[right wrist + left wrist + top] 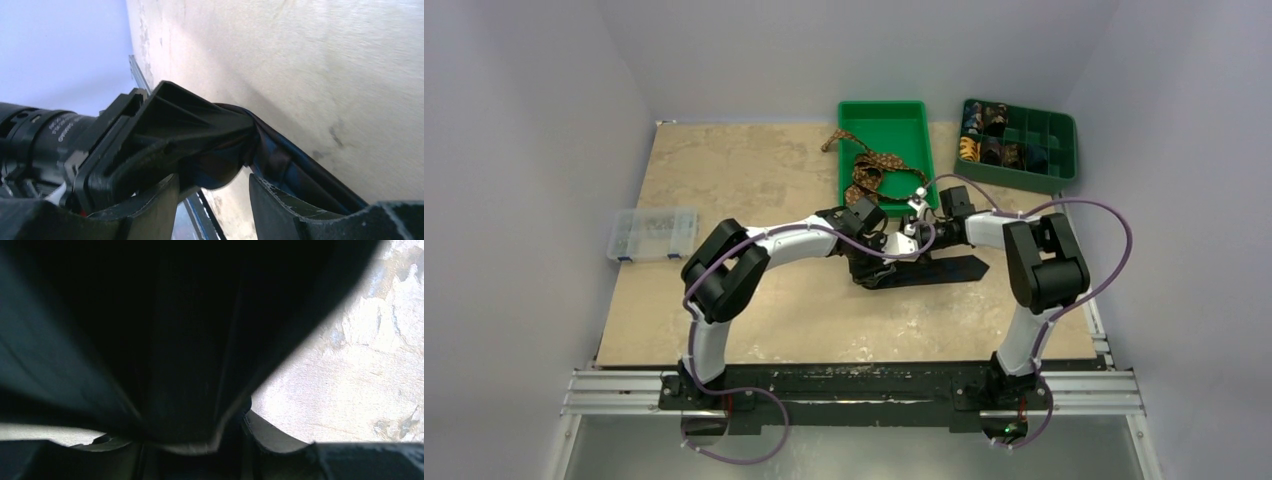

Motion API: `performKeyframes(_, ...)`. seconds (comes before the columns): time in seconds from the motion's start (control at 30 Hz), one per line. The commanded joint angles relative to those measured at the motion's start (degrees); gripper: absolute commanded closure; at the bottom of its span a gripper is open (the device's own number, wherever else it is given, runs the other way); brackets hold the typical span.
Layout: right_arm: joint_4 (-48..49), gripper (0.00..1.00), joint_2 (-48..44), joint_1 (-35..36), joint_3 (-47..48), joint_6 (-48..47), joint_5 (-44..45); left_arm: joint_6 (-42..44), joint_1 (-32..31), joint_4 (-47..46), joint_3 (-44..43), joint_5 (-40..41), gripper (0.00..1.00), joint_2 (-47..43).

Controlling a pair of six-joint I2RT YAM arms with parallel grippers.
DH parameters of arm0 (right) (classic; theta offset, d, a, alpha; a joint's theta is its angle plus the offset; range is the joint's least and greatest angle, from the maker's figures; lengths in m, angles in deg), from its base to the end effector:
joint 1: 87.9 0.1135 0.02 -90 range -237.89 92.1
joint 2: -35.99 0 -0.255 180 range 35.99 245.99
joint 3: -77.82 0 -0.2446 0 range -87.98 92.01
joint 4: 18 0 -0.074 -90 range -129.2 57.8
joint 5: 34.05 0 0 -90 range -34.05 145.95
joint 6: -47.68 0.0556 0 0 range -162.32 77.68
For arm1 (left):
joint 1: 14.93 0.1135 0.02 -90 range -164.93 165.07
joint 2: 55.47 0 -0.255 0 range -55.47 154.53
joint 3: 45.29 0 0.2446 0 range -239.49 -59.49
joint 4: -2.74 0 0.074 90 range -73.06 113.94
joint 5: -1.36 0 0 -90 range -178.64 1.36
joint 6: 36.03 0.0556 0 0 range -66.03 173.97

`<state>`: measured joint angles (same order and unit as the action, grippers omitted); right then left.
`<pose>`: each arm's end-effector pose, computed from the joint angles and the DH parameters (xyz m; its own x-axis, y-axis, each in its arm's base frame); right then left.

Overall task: Roll the ties
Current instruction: Roll the tie at the center of the board.

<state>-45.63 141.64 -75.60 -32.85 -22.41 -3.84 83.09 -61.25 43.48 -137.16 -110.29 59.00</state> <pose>0.3128 0.1174 0.1226 -0.9881 -0.0401 -0.1485 -0.1505 0.4514 0.8795 0.2668 -0.3091 0.1393 -0.1564 0.8187 -0.5524 0.9875 0.1417 -0.0697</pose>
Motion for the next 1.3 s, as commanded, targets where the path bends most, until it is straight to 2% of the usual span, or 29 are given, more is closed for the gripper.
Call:
performKeyframes(0.0, 11.3, 0.48, 1.2, 2.5, -1.7, 7.8, -4.5, -1.1, -0.7, 5.3, 2.4, 4.8, 0.85, 4.2)
performKeyframes(0.07, 15.8, 0.52, 0.9, 2.4, -3.8, 10.0, -5.9, -1.1, -0.7, 4.6, 3.3, 4.4, 0.85, 4.2)
performKeyframes(0.17, 21.2, 0.52, -0.8, 2.4, -7.2, 12.6, -5.6, -1.0, -0.7, 4.3, 3.9, 4.6, 0.85, 4.5)
performKeyframes(0.3, 19.9, 0.54, 0.1, 2.4, -7.5, 11.2, -4.7, -1.1, -0.7, 3.9, 4.3, 4.6, 0.85, 4.3)
performKeyframes(0.4, 16.5, 0.6, 1.3, 2.5, -6.6, 7.2, -4.0, -1.1, -0.7, 3.9, 4.1, 4.7, 0.85, 4.5)
performKeyframes(0.5, 11.9, 0.56, 3.1, 2.5, -4.5, 3.9, -4.0, -0.9, -0.7, 3.7, 4.3, 4.5, 0.85, 4.3)
performKeyframes(0.57, 12.6, 0.52, 3.8, 2.5, -4.0, 5.0, -4.5, -1.1, -0.7, 3.8, 4.2, 4.3, 0.85, 4.5)
performKeyframes(0.63, 14.9, 0.52, 3.8, 2.8, -4.1, 6.9, -5.3, -1.2, -0.7, 3.8, 4.2, 4.3, 0.85, 4.6)
performKeyframes(0.73, 16.8, 0.67, 3.5, 3.5, -4.6, 8.4, -5.7, -1.3, -0.7, 3.7, 4.2, 4.2, 0.84, 4.7)
performKeyframes(0.83, 16.0, 0.94, 4.0, 3.5, -4.8, 7.6, -6.0, -1.3, -0.7, 3.3, 4.5, 3.8, 0.83, 4.5)
performKeyframes(0.87, 14.2, 1.0, 4.4, 3.5, -4.4, 6.1, -5.7, -1.5, -0.7, 2.9, 4.7, 3.7, 0.82, 4.4)
performKeyframes(0.97, 6.5, 1.0, 5.6, 3.2, -2.4, 0.2, -2.3, -2.0, -0.4, 1.9, 5.1, 3.1, 0.73, 3.9)
performKeyframes(1.13, 3.7, 1.0, 6.7, 1.9, -1.6, -2.1, 3.2, -3.6, 1.1, -3.6, 7.1, -0.3, 0.52, 1.0)
performKeyframes(1.27, 1.0, 1.0, 6.9, 1.4, -1.2, -4.3, 5.9, -3.9, 2.3, -11.6, 9.4, -3.6, 0.48, -1.5)
